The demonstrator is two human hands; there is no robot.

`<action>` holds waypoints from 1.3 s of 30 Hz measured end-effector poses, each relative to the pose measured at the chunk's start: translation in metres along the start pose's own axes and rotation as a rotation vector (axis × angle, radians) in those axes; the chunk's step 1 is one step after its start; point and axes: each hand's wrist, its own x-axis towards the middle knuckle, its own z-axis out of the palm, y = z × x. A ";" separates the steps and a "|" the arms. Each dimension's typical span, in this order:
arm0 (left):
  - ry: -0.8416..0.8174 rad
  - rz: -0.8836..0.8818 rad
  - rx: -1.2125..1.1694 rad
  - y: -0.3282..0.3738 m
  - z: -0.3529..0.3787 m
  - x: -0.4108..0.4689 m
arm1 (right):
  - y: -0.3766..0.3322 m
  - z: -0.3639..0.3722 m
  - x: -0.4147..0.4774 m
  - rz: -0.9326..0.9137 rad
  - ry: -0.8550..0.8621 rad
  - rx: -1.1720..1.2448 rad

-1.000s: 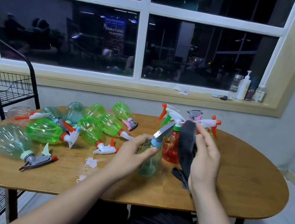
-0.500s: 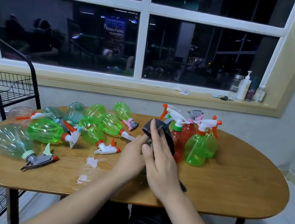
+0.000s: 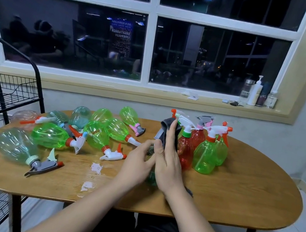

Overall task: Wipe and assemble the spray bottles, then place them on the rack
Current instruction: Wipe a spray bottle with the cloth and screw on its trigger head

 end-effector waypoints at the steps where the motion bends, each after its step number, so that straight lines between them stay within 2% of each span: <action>1: 0.007 -0.005 -0.011 -0.001 0.000 -0.001 | 0.001 0.003 -0.001 -0.001 0.007 -0.005; 12: 0.004 -0.006 -0.045 -0.002 0.002 -0.007 | 0.008 -0.005 -0.032 -0.023 -0.093 -0.112; 17: -0.011 -0.026 -0.029 0.000 0.000 -0.006 | 0.017 -0.015 -0.035 0.000 -0.120 -0.065; 21: -0.019 -0.010 0.003 0.000 -0.002 -0.004 | 0.022 -0.017 -0.023 0.089 -0.084 0.057; 23: -0.022 -0.013 0.003 0.000 -0.004 -0.003 | 0.021 -0.015 -0.017 0.136 -0.060 0.202; 26: -0.026 -0.036 -0.002 -0.001 -0.005 -0.001 | 0.017 -0.015 -0.009 0.263 0.033 0.465; 30: -0.019 -0.037 0.008 0.001 -0.001 -0.004 | 0.007 -0.015 -0.002 0.392 0.170 0.668; 39: -0.039 -0.061 0.075 -0.002 -0.001 0.004 | -0.013 -0.028 0.024 0.575 0.140 0.817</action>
